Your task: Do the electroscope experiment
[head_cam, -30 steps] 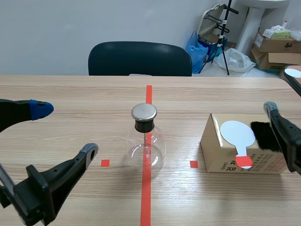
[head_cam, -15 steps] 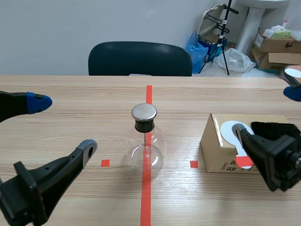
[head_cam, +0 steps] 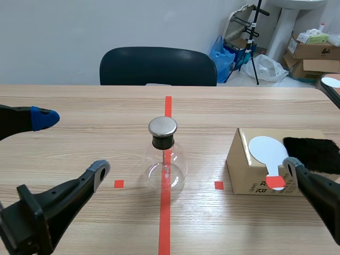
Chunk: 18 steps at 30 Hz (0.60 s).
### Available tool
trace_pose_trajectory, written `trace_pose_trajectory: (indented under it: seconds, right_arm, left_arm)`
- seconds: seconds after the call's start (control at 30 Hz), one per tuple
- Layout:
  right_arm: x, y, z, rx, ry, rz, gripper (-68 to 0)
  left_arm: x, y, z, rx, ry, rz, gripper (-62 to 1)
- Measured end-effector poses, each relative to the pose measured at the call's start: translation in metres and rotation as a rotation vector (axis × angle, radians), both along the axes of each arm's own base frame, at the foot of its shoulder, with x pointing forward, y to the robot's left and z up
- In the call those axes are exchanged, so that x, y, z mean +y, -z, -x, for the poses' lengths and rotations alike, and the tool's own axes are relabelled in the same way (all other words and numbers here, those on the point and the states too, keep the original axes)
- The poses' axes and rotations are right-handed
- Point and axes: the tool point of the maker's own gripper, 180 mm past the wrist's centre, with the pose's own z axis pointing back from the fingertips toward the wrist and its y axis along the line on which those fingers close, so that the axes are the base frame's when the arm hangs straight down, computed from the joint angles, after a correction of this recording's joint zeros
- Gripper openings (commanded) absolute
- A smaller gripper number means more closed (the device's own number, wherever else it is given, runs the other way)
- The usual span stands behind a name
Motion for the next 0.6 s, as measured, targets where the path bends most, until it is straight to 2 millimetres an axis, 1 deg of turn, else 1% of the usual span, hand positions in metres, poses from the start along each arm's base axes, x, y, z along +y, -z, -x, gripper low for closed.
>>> trace_pose_trajectory:
  seconds: [0.4, 0.6]
  right_arm:
    - [0.0001, -0.0003, -0.0001, -0.002, 0.0, -0.001, 0.4]
    - [0.0073, -0.0015, 0.0015, -0.026, -0.035, 0.01, 0.4]
  left_arm:
    - [0.0, 0.0, 0.0, 0.0, 0.0, 0.0, 1.4]
    - [0.0, -0.0001, 0.0, 0.0, 0.0, 0.0, 1.4]
